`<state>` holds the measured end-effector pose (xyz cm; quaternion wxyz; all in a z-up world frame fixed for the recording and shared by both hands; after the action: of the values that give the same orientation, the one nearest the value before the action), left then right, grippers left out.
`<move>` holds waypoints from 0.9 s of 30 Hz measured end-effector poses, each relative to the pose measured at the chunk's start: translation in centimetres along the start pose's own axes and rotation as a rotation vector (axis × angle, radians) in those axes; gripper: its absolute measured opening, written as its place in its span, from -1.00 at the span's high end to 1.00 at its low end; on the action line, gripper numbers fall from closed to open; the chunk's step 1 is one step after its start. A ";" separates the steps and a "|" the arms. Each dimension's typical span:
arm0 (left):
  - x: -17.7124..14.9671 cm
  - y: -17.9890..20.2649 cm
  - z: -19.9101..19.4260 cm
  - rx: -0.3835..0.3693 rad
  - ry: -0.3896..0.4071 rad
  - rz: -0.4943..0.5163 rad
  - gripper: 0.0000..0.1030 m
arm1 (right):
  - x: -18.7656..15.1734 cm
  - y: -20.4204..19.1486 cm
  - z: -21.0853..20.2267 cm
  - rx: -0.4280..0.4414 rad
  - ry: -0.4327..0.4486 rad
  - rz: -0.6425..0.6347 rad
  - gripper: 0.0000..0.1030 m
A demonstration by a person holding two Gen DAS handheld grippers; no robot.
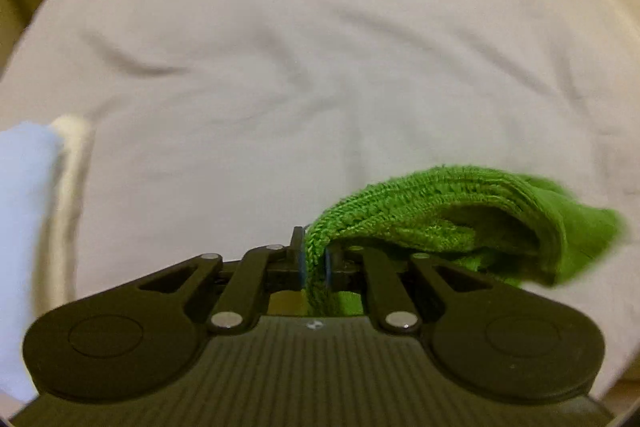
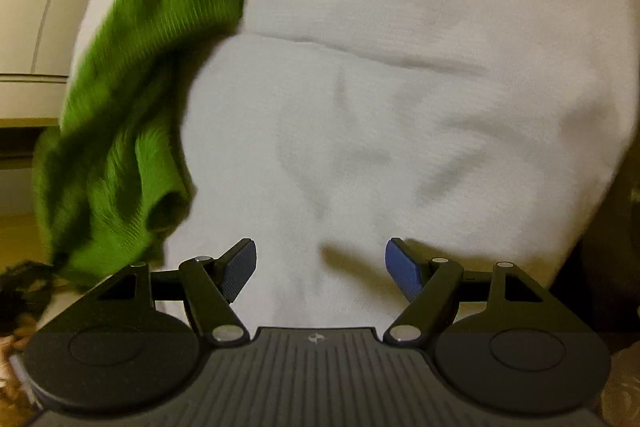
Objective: Fold clothes
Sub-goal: 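Grasp the vest hem with the left gripper while the right gripper grasps the hem, then lift the vest with both grippers and shake it out in the air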
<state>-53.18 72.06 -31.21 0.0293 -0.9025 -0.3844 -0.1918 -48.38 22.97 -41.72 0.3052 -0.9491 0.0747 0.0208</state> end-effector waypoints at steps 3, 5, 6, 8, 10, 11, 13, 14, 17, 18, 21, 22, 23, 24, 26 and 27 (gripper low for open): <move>-0.6 0.4 2.1 0.016 -0.035 0.062 0.80 | 0.3 -2.4 1.3 0.061 -0.008 -0.011 -0.45; -1.0 0.8 3.4 0.023 -0.057 0.105 0.66 | 0.8 -4.4 2.5 0.113 -0.014 -0.003 -0.45; -1.2 0.9 4.1 0.027 -0.068 0.126 0.66 | 1.1 -5.4 3.1 0.146 -0.013 -0.001 -0.45; -1.0 1.2 5.0 0.021 -0.076 0.167 0.55 | 2.0 -7.7 4.1 0.191 0.004 -0.018 -0.43; -0.9 1.4 5.9 0.000 -0.092 0.209 0.37 | 3.1 -9.3 5.3 0.226 0.027 -0.038 -0.42; -0.9 1.5 6.4 -0.017 -0.100 0.227 0.30 | 3.5 -9.9 5.9 0.243 0.038 -0.042 -0.42; -1.4 1.3 7.5 -0.037 -0.123 0.269 0.25 | 3.8 -10.2 7.2 0.265 0.055 -0.036 -0.42; -1.7 1.1 8.0 -0.042 -0.136 0.287 0.25 | 3.9 -10.1 7.8 0.284 0.062 -0.022 -0.42; -2.3 0.9 9.5 -0.076 -0.162 0.301 0.26 | 4.2 -9.2 8.9 0.370 0.068 0.085 -0.42; -2.5 0.9 9.9 -0.090 -0.167 0.300 0.27 | 4.2 -9.3 9.5 0.393 0.065 0.116 -0.39; -2.5 0.9 10.8 -0.129 -0.185 0.273 0.55 | 3.7 -10.1 11.6 0.419 0.022 0.154 0.17; -2.5 1.0 10.8 -0.143 -0.193 0.267 0.77 | 3.6 -10.4 12.5 0.416 0.000 0.163 0.33; -2.5 1.2 10.7 -0.146 -0.199 0.270 0.83 | 3.5 -10.7 13.3 0.414 -0.021 0.174 0.66; -2.5 1.3 10.5 -0.148 -0.205 0.275 0.86 | 3.6 -10.8 13.9 0.414 -0.036 0.194 0.78; -2.5 2.0 9.3 -0.166 -0.207 0.301 0.88 | 4.2 -11.0 13.5 0.431 -0.030 0.229 0.80; -2.6 2.5 8.3 -0.183 -0.205 0.313 0.89 | 4.7 -11.1 12.0 0.458 -0.006 0.230 0.81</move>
<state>-50.41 70.19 -39.60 -0.0628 -0.9649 -0.2216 -0.1264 -41.99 38.31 -45.46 0.5081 -0.8404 0.1841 0.0408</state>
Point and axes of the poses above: each gripper's, at about its wrist camera, not at the fingertips, and z roughly the way its jaws point, y to its right, x to its top, the point moved 10 cm from there along z, roughly the way its jaws point, and after that the axes turned 1 degree about -x, right-handed, at the moved point
